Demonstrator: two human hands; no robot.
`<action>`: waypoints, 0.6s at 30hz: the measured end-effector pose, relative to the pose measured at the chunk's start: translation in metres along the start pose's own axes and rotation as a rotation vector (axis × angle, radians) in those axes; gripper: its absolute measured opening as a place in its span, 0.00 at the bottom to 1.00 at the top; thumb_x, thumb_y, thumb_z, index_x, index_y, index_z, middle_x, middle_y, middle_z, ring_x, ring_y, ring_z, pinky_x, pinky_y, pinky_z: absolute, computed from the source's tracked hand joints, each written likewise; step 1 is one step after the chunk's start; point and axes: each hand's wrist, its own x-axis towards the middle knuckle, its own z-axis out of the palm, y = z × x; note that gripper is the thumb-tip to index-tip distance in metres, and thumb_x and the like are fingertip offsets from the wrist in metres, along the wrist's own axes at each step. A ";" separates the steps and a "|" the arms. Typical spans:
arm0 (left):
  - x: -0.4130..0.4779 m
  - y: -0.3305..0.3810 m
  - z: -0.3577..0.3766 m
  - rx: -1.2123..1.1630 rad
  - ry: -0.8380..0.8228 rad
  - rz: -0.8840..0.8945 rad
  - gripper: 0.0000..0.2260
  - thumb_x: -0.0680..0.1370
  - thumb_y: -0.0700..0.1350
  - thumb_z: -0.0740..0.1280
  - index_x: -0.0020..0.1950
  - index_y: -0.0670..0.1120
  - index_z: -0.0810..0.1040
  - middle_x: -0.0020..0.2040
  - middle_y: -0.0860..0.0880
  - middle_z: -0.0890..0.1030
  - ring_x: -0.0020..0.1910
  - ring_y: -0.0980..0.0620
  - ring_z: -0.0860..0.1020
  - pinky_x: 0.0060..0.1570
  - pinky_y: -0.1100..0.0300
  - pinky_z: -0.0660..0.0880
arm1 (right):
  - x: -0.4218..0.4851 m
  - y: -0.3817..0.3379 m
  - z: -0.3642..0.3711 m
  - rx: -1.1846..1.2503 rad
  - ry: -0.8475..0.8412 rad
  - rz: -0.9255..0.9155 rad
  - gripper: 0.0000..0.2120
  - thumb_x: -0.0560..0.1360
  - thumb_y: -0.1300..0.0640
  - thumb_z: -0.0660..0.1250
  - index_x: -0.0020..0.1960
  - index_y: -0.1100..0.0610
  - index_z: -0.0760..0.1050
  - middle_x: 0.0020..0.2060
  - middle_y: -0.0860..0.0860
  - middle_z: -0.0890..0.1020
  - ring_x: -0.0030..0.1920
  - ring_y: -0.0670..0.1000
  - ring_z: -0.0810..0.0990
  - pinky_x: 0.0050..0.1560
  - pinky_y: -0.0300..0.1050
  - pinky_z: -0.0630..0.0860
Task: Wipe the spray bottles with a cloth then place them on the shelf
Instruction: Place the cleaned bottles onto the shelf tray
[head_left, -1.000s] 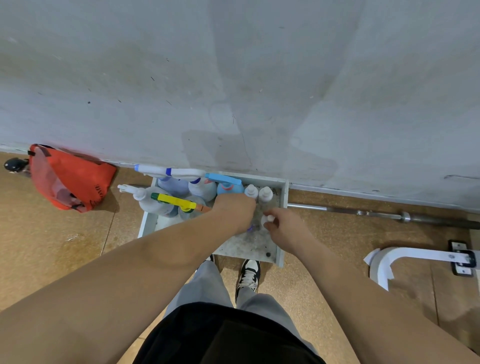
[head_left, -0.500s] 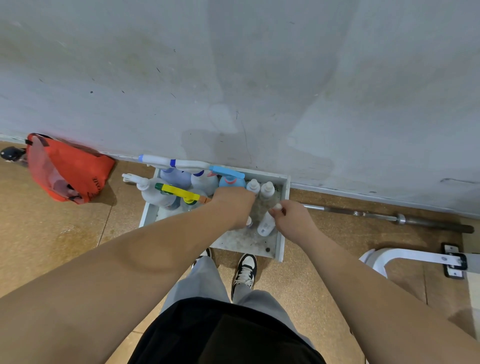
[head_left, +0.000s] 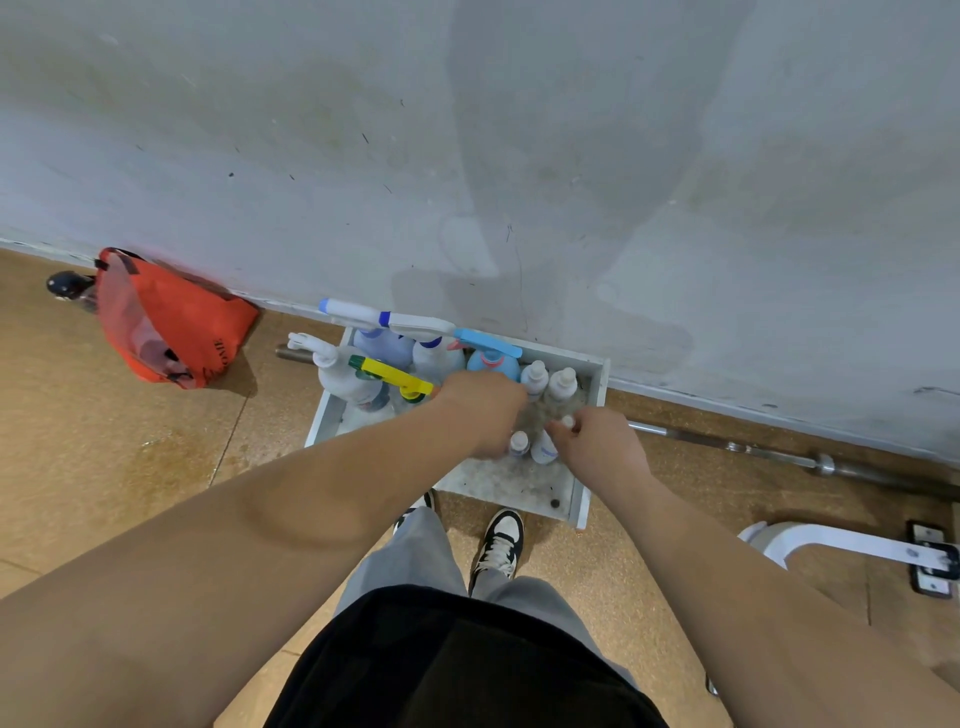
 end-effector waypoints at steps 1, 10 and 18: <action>-0.002 -0.002 0.000 0.000 0.007 0.012 0.08 0.77 0.51 0.69 0.43 0.52 0.72 0.39 0.52 0.75 0.40 0.47 0.77 0.40 0.53 0.79 | -0.002 -0.002 0.001 -0.036 -0.002 -0.019 0.16 0.81 0.45 0.63 0.39 0.51 0.68 0.36 0.49 0.75 0.39 0.53 0.77 0.36 0.45 0.69; -0.007 0.009 0.007 0.171 0.029 0.084 0.06 0.84 0.50 0.62 0.50 0.51 0.76 0.45 0.49 0.75 0.42 0.47 0.71 0.40 0.53 0.67 | -0.008 -0.001 0.009 0.038 -0.042 -0.096 0.16 0.83 0.47 0.61 0.64 0.53 0.80 0.53 0.54 0.84 0.55 0.56 0.81 0.46 0.43 0.70; -0.007 0.007 0.005 0.149 0.026 0.079 0.07 0.82 0.47 0.66 0.57 0.51 0.81 0.50 0.48 0.81 0.49 0.46 0.80 0.38 0.53 0.70 | -0.021 -0.012 0.011 0.065 -0.094 -0.067 0.10 0.81 0.51 0.63 0.47 0.56 0.77 0.42 0.53 0.81 0.45 0.56 0.80 0.40 0.45 0.74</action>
